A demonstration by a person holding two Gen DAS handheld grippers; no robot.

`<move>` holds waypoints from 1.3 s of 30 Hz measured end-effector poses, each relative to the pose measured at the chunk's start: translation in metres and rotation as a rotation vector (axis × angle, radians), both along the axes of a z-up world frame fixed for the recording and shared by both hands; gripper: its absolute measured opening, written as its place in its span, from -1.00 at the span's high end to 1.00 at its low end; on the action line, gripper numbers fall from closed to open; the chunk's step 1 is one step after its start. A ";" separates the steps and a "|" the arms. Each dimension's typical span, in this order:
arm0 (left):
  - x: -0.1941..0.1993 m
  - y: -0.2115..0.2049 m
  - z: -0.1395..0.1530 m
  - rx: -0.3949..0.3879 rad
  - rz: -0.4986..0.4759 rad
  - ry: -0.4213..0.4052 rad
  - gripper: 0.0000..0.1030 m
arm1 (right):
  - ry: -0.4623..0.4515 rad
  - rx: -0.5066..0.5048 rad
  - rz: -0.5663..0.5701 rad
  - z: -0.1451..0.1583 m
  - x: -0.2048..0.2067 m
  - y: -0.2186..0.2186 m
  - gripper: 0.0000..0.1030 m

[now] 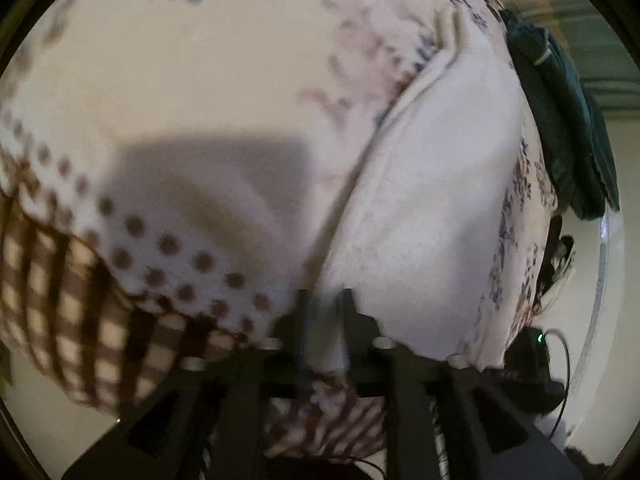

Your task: Fold small clothes

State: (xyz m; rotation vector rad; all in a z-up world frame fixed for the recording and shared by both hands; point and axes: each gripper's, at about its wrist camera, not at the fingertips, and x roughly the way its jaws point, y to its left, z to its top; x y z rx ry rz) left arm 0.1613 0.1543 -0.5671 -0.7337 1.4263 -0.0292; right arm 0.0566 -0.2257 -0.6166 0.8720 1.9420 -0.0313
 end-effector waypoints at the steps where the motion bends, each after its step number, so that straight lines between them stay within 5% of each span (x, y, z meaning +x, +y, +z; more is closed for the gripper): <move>1: 0.006 0.000 0.015 0.012 -0.025 -0.022 0.10 | -0.002 0.024 0.008 0.005 0.005 0.001 0.79; 2: 0.013 0.001 0.027 0.011 -0.038 -0.050 -0.19 | -0.013 0.028 0.013 0.011 0.010 0.002 0.63; 3: 0.022 0.003 0.037 0.017 -0.047 -0.073 -0.27 | -0.034 0.022 0.021 0.020 0.020 -0.002 0.45; 5: 0.056 0.007 0.054 0.005 -0.068 -0.135 -0.29 | -0.097 -0.006 0.047 0.046 0.046 0.009 -0.26; 12: 0.234 0.000 0.048 -0.010 -0.100 -0.327 -0.29 | -0.296 -0.047 0.038 0.073 0.217 -0.030 -0.28; 17: 0.357 -0.030 0.010 -0.029 -0.174 -0.323 -0.28 | -0.436 -0.113 -0.026 0.074 0.333 -0.058 -0.28; 19: 0.386 -0.042 -0.006 -0.016 -0.229 -0.300 0.07 | -0.453 -0.132 -0.055 0.070 0.363 -0.077 -0.28; 20: 0.394 -0.044 -0.011 -0.010 -0.256 -0.293 0.89 | -0.448 -0.149 -0.071 0.066 0.372 -0.077 -0.28; 24: 0.394 -0.037 0.001 0.036 -0.286 -0.361 0.90 | -0.425 -0.156 -0.099 0.054 0.379 -0.086 -0.28; 28: 0.399 -0.013 -0.014 -0.016 -0.258 -0.301 0.88 | -0.400 -0.159 -0.096 0.039 0.351 -0.084 -0.28; 31: 0.388 -0.013 -0.010 -0.046 -0.278 -0.265 0.55 | -0.372 -0.143 -0.110 0.034 0.324 -0.086 -0.28; 33: 0.367 -0.009 0.004 -0.063 -0.285 -0.293 0.08 | -0.347 -0.109 -0.116 0.040 0.296 -0.096 -0.28; 35: 0.332 -0.002 0.019 -0.102 -0.265 -0.311 -0.16 | -0.337 -0.073 -0.105 0.044 0.268 -0.099 -0.28; 39: 0.246 0.010 0.030 -0.134 -0.239 -0.251 -0.18 | -0.240 -0.018 -0.027 0.040 0.198 -0.096 -0.28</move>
